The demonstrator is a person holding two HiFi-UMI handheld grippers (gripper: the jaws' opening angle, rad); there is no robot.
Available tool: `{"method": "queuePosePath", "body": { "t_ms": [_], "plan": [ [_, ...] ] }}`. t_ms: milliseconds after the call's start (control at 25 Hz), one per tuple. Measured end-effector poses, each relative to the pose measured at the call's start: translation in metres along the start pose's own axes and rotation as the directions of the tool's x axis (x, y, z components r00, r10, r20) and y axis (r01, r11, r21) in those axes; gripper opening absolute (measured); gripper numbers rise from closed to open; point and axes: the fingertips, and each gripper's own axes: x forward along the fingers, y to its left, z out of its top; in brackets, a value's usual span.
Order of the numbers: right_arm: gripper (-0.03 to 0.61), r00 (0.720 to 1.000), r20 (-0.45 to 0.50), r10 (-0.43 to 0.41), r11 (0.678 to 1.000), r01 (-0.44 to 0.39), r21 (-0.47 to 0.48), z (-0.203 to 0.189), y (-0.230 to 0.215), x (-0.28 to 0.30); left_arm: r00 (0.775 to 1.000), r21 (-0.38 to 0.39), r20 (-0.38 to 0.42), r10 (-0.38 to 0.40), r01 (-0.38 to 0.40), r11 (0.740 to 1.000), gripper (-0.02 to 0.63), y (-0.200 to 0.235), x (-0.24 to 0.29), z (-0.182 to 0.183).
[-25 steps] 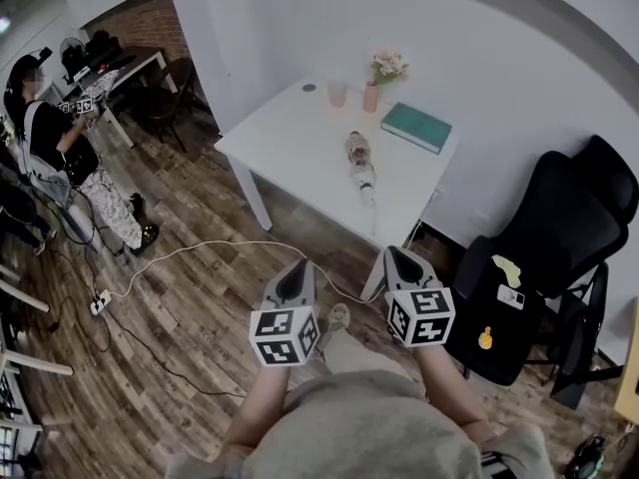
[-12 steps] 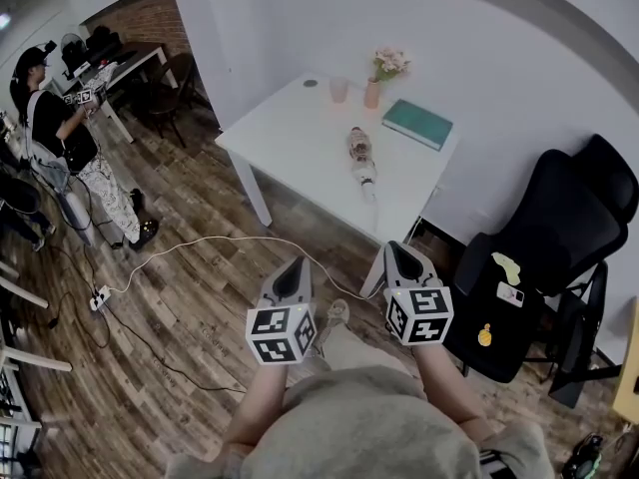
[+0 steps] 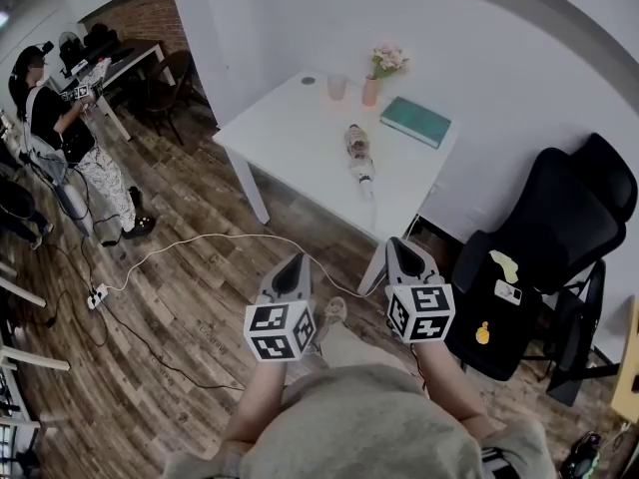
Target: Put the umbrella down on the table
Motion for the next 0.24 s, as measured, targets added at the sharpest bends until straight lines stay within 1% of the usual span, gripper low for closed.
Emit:
{"method": "queuePosePath", "body": {
  "t_ms": [240],
  "plan": [
    [0.0, 1.0, 0.012, 0.005, 1.0, -0.005, -0.004, 0.0047, -0.005, 0.0046, 1.0, 0.004, 0.011, -0.007, 0.006, 1.0, 0.008, -0.0045, 0.0064, 0.0045]
  ]
}}
